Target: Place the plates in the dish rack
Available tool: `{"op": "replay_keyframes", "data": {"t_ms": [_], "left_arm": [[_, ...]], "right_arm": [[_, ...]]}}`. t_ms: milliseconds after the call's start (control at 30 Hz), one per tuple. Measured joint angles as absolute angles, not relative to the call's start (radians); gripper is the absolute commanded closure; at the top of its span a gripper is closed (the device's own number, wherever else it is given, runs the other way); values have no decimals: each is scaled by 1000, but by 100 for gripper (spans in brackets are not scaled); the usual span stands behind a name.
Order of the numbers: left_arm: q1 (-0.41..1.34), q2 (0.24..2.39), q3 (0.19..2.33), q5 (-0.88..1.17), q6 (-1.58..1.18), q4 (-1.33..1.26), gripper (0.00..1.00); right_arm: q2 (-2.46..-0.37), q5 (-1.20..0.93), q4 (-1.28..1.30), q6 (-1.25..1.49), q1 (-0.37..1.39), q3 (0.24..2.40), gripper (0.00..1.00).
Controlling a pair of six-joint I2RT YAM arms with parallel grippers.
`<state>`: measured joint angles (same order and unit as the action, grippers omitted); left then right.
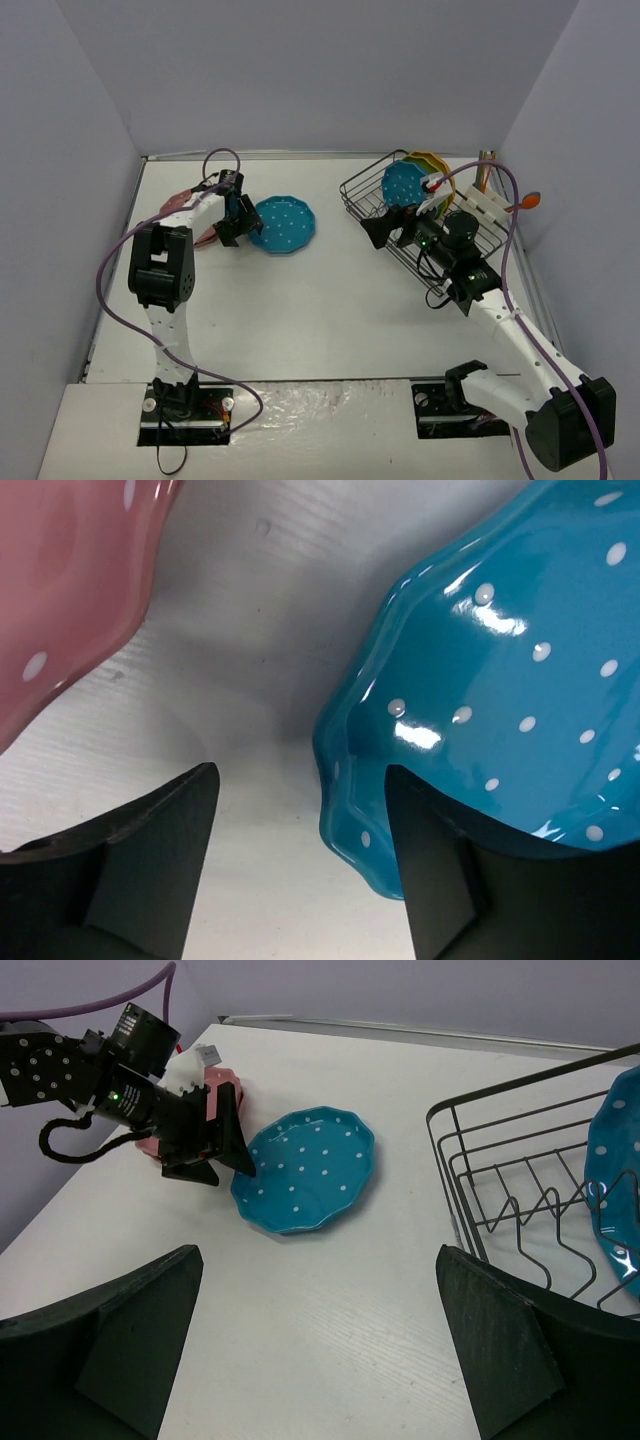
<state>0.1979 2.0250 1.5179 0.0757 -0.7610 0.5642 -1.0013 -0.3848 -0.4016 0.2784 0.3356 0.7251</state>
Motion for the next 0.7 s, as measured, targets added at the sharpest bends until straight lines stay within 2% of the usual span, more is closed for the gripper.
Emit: {"op": "replay_keyframes", "data": {"t_ms": [100, 433, 533, 600, 700], "left_arm": [[200, 2039, 1535, 70, -767, 564, 55], [209, 2065, 1555, 63, -777, 563, 80], [210, 2065, 1556, 68, -783, 557, 96], [211, 2065, 1557, 71, -790, 550, 100], [210, 2066, 1557, 77, -797, 536, 100]], "right_arm": [[-996, -386, -407, 284, 338, 713, 0], [-997, -393, -441, 314, 361, 687, 0], [-1013, -388, -471, 341, 385, 680, 0], [-1034, -373, -493, 368, 417, 673, 0], [-1071, -335, -529, 422, 473, 654, 0]]}}
